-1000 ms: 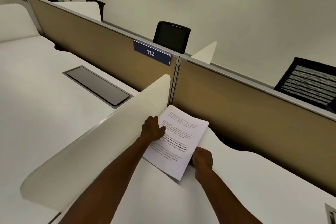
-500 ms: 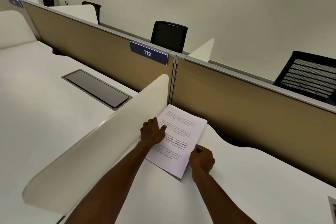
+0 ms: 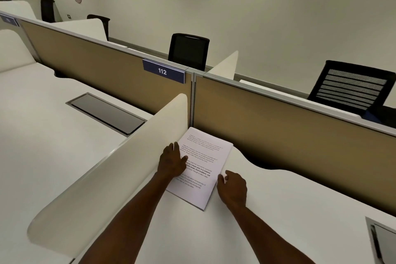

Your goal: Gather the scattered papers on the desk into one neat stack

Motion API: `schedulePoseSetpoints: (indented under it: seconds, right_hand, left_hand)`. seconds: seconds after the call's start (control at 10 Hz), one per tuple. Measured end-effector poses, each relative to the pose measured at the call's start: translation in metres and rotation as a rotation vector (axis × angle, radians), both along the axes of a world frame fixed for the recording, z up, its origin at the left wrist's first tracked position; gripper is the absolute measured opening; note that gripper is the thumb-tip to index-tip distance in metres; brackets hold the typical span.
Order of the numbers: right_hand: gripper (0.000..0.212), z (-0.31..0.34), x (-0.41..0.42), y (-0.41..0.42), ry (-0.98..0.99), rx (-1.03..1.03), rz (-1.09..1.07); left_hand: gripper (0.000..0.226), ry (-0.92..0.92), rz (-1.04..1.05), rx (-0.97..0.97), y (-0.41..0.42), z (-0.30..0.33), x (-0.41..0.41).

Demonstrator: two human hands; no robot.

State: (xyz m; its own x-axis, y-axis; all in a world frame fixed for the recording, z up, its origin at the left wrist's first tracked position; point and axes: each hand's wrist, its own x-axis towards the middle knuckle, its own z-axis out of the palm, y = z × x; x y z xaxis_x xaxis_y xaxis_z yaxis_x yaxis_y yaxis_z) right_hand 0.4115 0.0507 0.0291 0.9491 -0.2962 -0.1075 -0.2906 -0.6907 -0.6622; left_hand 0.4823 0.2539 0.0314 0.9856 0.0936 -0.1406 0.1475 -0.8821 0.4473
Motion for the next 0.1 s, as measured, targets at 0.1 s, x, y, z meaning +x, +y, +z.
schedulePoseSetpoints:
  seconds: [0.1]
  right_hand:
    - [0.052, 0.0088, -0.0060, -0.0140, -0.029, -0.062, 0.030]
  left_hand:
    - [0.078, -0.039, -0.020, 0.042, -0.0071, 0.0098, -0.0060]
